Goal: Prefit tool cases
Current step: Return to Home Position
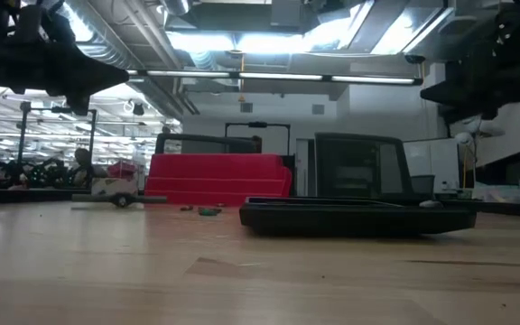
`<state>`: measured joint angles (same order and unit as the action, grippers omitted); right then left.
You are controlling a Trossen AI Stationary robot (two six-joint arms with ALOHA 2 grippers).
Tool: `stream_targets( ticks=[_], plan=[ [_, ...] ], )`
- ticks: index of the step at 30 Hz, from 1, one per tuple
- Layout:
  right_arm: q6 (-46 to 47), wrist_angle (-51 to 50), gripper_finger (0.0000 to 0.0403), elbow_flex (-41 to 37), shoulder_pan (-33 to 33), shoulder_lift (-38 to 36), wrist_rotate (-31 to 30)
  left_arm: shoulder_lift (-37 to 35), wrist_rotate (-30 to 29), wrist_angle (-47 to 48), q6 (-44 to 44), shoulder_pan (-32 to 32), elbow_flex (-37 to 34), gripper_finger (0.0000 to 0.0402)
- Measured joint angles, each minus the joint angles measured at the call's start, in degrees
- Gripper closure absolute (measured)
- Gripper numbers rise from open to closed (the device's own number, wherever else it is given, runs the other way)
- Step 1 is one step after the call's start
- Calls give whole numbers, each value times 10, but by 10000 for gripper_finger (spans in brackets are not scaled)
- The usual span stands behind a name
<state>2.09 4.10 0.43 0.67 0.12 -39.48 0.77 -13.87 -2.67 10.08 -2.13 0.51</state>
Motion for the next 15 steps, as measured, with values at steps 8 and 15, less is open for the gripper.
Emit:
stream_targets(
  ticks=[8, 15],
  plan=[
    [0, 0, 381, 0, -40, 0, 0, 2, 1, 0, -11, 0, 0, 401],
    [0, 0, 381, 0, -41, 0, 0, 2, 1, 0, -11, 0, 0, 402]
  ],
)
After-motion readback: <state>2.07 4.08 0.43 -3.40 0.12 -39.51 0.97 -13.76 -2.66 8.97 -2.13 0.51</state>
